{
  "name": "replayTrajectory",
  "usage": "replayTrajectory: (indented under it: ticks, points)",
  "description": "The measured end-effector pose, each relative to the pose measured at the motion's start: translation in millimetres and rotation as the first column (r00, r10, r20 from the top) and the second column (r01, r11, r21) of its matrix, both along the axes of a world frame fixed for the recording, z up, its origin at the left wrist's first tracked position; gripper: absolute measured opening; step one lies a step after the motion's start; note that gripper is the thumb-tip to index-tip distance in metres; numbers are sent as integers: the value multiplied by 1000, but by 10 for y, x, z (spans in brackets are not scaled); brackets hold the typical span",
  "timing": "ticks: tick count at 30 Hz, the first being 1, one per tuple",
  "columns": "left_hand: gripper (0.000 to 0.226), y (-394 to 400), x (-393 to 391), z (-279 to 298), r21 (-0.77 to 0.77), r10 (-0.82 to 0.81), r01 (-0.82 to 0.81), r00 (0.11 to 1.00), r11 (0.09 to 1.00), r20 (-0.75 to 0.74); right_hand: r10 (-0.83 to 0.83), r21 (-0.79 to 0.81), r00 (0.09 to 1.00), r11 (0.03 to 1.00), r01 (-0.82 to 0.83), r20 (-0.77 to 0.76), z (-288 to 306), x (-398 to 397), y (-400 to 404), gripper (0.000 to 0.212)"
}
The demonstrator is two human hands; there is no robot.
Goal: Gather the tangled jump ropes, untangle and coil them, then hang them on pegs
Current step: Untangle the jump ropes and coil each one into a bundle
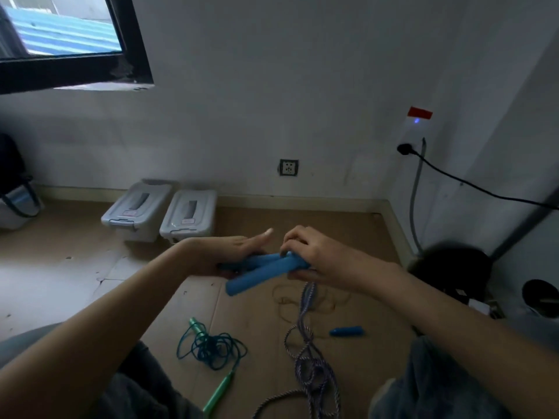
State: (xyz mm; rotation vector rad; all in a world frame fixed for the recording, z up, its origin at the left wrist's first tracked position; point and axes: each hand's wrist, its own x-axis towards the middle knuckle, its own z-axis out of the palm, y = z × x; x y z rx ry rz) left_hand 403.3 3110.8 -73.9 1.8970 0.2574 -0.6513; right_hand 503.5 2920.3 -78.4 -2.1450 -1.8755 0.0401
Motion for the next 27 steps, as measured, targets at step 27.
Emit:
replayTrajectory:
  ticks: [27]
  points:
    - [25, 104, 18, -123, 7, -148, 147, 989, 989, 6, -331, -229, 889, 936, 267, -318, -164, 688, -281, 7]
